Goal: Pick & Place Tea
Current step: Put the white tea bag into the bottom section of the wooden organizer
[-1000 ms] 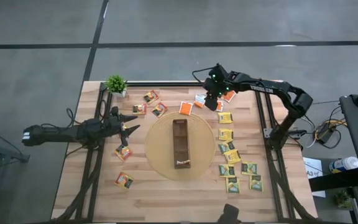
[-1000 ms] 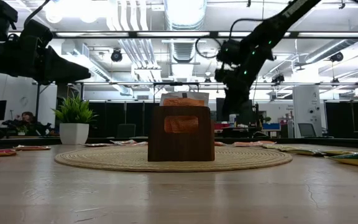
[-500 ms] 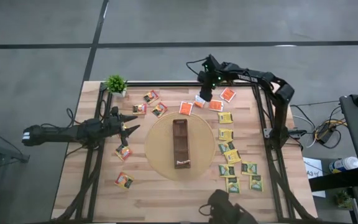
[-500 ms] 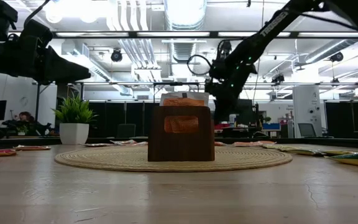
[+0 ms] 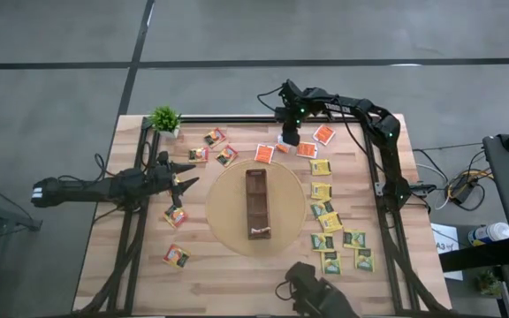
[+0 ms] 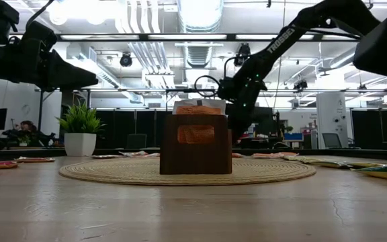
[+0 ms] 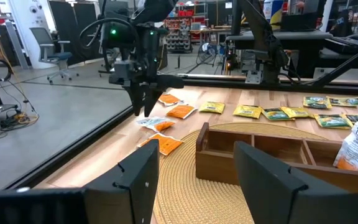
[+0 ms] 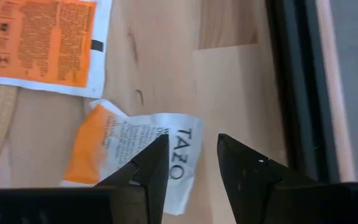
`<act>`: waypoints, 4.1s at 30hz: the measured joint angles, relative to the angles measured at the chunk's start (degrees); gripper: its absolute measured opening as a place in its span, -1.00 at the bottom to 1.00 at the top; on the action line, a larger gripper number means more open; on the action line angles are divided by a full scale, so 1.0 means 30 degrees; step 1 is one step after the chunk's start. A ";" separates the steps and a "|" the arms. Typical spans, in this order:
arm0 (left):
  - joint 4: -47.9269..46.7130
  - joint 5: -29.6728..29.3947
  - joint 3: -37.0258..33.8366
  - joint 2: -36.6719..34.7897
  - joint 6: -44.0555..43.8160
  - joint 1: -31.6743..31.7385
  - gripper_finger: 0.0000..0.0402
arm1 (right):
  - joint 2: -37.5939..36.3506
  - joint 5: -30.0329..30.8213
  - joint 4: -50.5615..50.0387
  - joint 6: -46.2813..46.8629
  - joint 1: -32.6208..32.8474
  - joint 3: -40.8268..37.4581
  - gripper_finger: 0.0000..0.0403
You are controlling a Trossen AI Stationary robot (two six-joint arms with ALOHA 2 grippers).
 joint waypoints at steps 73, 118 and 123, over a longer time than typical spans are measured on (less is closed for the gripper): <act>-0.0004 -0.0001 0.0007 -0.0001 -0.0002 -0.0007 0.01 | -0.0332 0.4600 0.0720 0.3531 0.1688 -0.1539 -0.96; 0.0000 -0.0001 0.0000 -0.0001 0.0001 0.0000 0.01 | -0.7006 1.3871 -0.3764 0.9531 1.6163 -0.2147 -0.96; 0.0000 -0.0007 0.0003 -0.0001 -0.0001 0.0000 0.01 | -0.7006 1.3871 -0.3808 0.9644 1.7072 -0.1676 -0.96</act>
